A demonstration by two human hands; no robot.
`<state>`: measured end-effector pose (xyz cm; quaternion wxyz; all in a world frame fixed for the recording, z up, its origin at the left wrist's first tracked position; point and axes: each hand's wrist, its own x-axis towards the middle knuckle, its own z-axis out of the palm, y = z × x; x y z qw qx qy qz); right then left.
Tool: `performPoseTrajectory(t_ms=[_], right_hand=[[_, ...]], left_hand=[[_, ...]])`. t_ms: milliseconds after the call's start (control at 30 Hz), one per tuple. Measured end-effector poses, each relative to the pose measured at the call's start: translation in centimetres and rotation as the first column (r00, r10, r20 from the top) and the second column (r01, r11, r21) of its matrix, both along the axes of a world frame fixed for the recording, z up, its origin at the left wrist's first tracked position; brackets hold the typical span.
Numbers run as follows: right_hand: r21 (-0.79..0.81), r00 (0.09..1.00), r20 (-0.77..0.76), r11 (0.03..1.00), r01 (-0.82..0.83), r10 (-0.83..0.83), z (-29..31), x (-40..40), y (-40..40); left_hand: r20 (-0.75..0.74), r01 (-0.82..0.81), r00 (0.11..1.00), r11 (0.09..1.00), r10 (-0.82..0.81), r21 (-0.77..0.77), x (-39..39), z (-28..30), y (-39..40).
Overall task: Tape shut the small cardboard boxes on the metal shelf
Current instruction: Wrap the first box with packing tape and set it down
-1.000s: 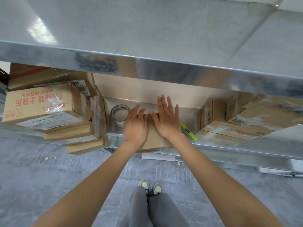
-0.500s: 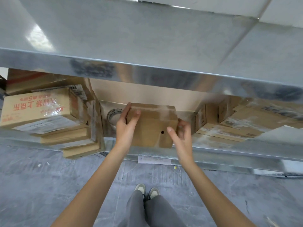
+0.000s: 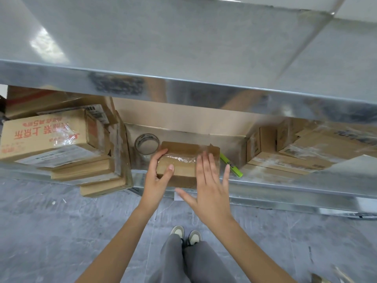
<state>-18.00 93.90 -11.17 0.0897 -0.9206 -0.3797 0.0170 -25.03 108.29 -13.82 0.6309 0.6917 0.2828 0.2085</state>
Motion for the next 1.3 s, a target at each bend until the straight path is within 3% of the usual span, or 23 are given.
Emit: performPoseTrajectory(t_ms=[300, 400, 500, 567, 600, 667, 767, 867, 967, 1033, 1133, 1233, 1300], right_hand=[[-0.178, 0.978, -0.196, 0.983, 0.040, -0.076, 2.1, 6.6, 5.9], [-0.080, 0.931, -0.348, 0.993, 0.089, -0.111, 2.5, 7.7, 5.2], [0.015, 0.759, -0.574, 0.922, 0.387, -0.309, 2.3, 8.4, 2.6], [0.023, 0.598, -0.747, 0.888, 0.459, -0.290, 2.2, 8.1, 1.2], [0.058, 0.579, -0.778, 0.889, 0.455, -0.245, 2.0, 7.8, 0.8], [0.200, 0.638, -0.755, 0.874, 0.443, -0.150, 2.1, 7.4, 0.2], [0.430, 0.701, -0.712, 0.807, 0.405, 0.027, 2.6, 6.5, -0.2], [0.489, 0.717, -0.691, 0.791, 0.368, 0.093, 0.9, 5.0, -1.0], [0.459, 0.742, -0.664, 0.834, 0.306, 0.093, -1.8, 3.0, -2.4], [0.379, 0.805, -0.593, 0.890, 0.254, 0.023, -3.1, 1.8, -3.1], [0.132, 0.966, -0.238, 0.983, 0.130, -0.096, -3.4, -0.3, -2.8], [0.002, 0.991, -0.130, 1.000, -0.008, 0.008, -3.1, -1.8, -1.8], [-0.036, 0.992, -0.122, 0.999, 0.004, -0.009, -3.1, -0.6, -0.8]], left_hand=[[-0.017, -0.025, 1.000, 1.000, 0.025, -0.017, 0.1, 0.1, -0.4], [-0.042, 0.022, 0.999, 1.000, -0.022, -0.008, -0.2, 0.6, 0.0], [-0.070, 0.099, 0.992, 0.989, -0.107, -0.107, -1.2, 1.3, 0.7], [-0.150, 0.087, 0.980, 0.965, -0.127, -0.247, -1.5, 1.9, 1.0], [-0.194, 0.068, 0.973, 0.956, -0.127, -0.285, -1.5, 2.3, 1.0], [-0.195, 0.014, 0.977, 0.944, -0.083, -0.331, -1.0, 2.9, 1.2], [-0.083, -0.069, 0.996, 0.931, 0.042, -0.359, 0.4, 3.2, 2.1], [-0.145, -0.015, 0.989, 0.975, -0.018, -0.221, 1.4, 2.1, 2.0], [-0.150, 0.091, 0.983, 0.991, -0.105, -0.099, 1.1, 0.1, 0.9], [-0.121, 0.096, 0.987, 0.991, -0.107, -0.089, 0.8, -0.9, 0.2], [-0.132, 0.065, 0.988, 0.991, -0.080, -0.114, 0.9, -1.6, 0.0], [-0.141, 0.071, 0.986, 0.991, -0.087, -0.115, 1.0, -1.8, 0.3], [-0.135, 0.100, 0.984, 0.987, -0.116, -0.124, 0.8, -1.9, 0.5]])
